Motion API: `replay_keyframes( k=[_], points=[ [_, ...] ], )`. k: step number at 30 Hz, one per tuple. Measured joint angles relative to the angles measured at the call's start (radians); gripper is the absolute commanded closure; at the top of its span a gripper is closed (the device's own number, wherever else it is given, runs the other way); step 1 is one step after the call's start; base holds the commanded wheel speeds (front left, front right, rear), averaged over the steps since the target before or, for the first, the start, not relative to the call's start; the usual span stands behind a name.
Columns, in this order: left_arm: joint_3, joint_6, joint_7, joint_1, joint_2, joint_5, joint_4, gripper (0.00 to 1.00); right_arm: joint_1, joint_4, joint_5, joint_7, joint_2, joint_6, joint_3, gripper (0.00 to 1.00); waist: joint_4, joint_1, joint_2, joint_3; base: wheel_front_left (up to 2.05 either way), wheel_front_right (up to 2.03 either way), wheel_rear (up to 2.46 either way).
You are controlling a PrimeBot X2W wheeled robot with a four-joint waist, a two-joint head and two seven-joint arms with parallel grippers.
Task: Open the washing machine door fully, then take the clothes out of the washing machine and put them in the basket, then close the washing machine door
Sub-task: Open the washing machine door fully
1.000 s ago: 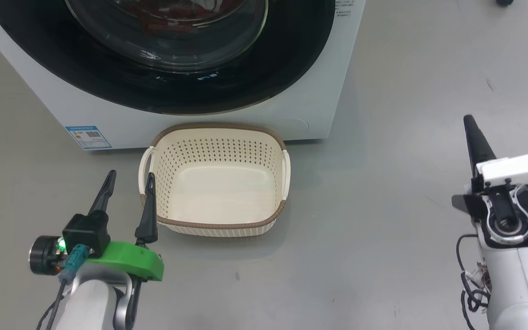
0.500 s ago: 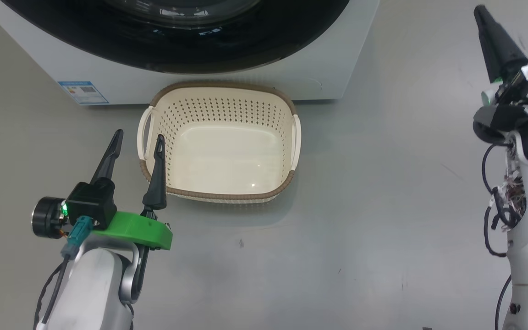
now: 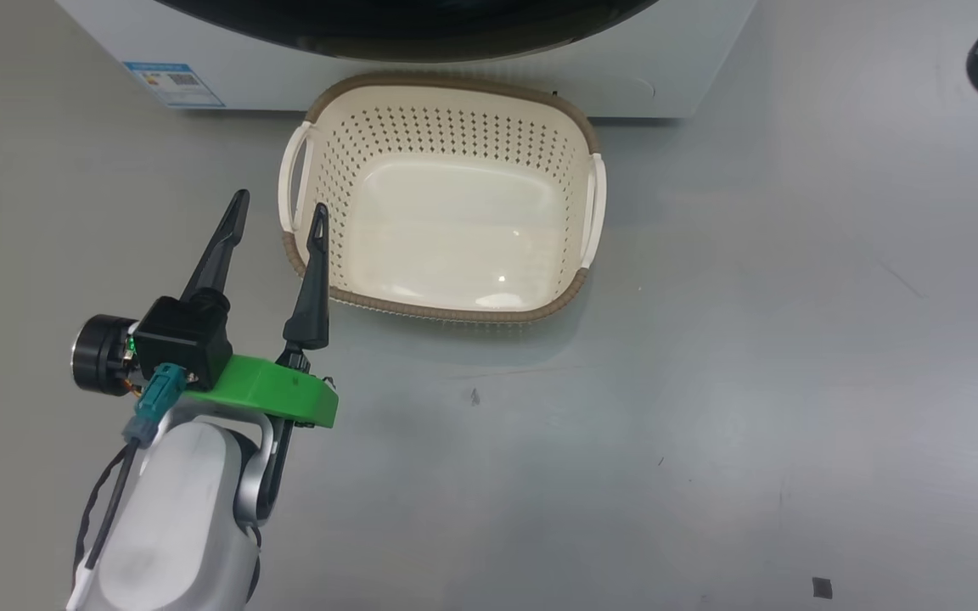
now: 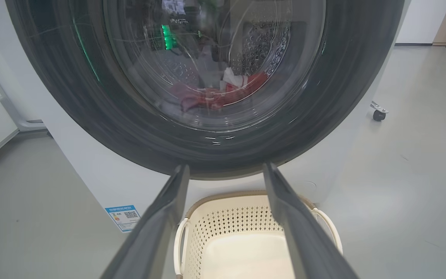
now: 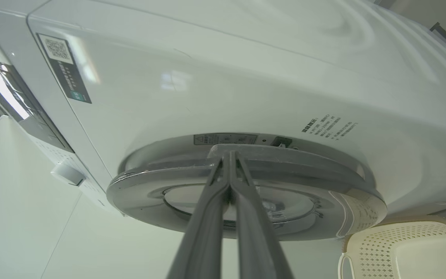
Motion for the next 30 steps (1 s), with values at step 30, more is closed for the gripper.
replay_keyframes(
  k=[30],
  points=[
    [-0.096,0.01,0.0,-0.079,-0.011,-0.074,-0.032,0.0,-0.317,0.128,-0.063,0.122,-0.1,-0.081,0.08,1.0,0.166,0.0,0.0,0.152,0.0,0.0,0.0]
  ],
)
